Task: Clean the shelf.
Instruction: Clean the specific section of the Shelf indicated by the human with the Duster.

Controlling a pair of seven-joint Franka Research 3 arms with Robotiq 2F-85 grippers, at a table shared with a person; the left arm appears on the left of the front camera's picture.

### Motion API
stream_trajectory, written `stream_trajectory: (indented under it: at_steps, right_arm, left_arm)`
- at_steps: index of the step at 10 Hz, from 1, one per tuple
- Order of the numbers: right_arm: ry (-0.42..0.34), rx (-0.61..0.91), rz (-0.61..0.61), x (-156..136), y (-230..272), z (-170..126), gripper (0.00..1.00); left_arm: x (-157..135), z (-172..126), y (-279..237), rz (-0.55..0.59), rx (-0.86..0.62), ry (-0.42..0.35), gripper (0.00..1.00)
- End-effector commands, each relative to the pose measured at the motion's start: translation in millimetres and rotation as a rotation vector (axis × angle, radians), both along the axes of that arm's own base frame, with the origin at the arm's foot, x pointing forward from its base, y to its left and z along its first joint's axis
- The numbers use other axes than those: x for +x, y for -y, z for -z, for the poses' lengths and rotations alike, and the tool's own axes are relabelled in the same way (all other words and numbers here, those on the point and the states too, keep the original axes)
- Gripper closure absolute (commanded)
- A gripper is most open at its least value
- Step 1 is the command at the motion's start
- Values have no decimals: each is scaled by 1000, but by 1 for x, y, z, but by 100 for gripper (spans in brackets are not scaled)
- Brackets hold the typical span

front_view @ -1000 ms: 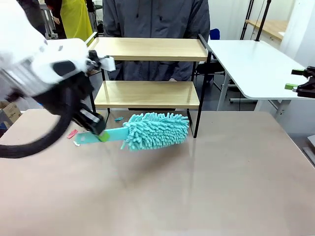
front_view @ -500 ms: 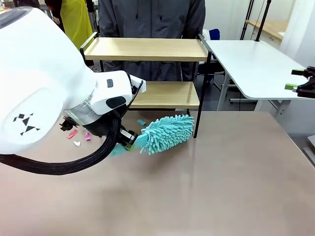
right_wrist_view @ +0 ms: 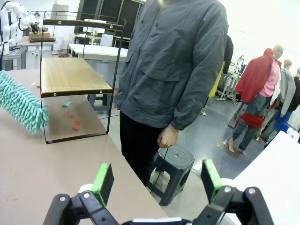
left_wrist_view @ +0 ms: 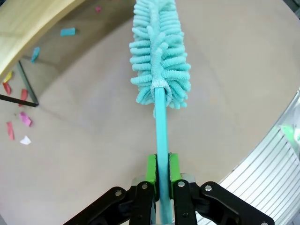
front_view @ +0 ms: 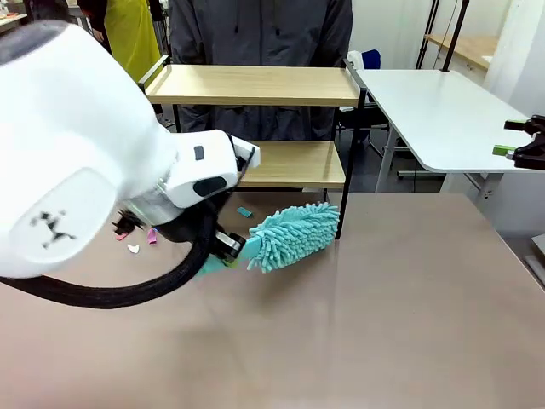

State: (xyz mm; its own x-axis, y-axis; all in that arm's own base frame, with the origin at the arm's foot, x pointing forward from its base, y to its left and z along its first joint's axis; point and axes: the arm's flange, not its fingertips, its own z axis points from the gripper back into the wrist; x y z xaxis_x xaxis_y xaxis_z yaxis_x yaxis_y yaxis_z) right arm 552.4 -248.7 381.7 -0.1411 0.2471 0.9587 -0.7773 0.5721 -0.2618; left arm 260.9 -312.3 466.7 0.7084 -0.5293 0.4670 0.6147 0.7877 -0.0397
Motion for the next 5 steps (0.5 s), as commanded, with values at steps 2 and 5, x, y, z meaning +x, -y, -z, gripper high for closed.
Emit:
stream_trajectory:
  at_steps: [2, 5]
  right_arm:
    - [-18, -7, 4, 0, -2, -7, 0]
    - [-18, -7, 4, 0, -2, -7, 0]
  left_arm:
    - [7, 29, 17, -134, -67, 58, 87]
    - [14, 46, 27, -270, -87, 135, 87]
